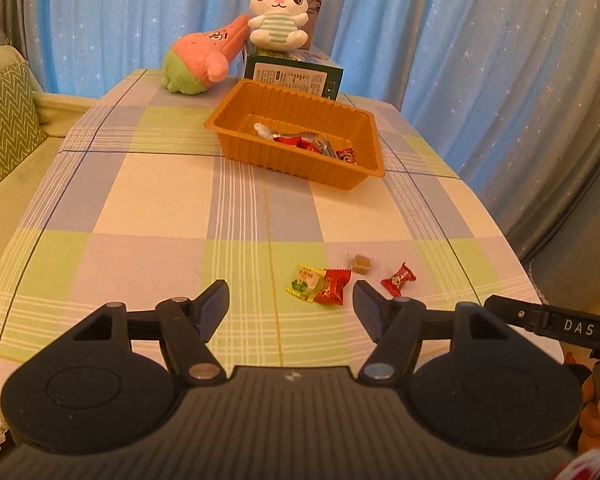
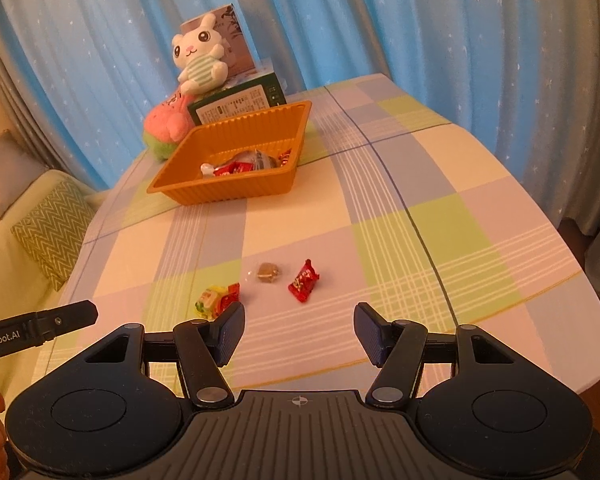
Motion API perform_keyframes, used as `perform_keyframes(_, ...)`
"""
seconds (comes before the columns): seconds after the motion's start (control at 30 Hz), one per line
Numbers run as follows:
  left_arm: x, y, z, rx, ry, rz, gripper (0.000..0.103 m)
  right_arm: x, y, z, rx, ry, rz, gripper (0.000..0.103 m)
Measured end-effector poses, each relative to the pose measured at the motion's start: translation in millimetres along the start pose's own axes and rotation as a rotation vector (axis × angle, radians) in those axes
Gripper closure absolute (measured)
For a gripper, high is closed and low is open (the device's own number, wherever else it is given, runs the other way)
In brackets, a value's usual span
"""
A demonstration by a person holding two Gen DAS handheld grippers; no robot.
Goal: Organize snacks
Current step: 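Move both open tools back toward the remaining candies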
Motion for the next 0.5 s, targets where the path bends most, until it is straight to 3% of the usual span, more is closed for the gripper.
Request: perform_keyframes(0.5,-8.6,-9.1,-8.1,-0.004,0.021,-0.027,0.038,-1.1,-8.3,-6.4,0.001,0.014,-0.029,0.042)
Point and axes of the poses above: each gripper's, at about its wrist camera, not at the fingertips, and z roughly against the way its jaws point, y to its left, x to its top, the point moved 4 cm from there along -z, roughly the way its jaws point, and after that the axes turned 13 degrees about z, right-handed, at the moved point
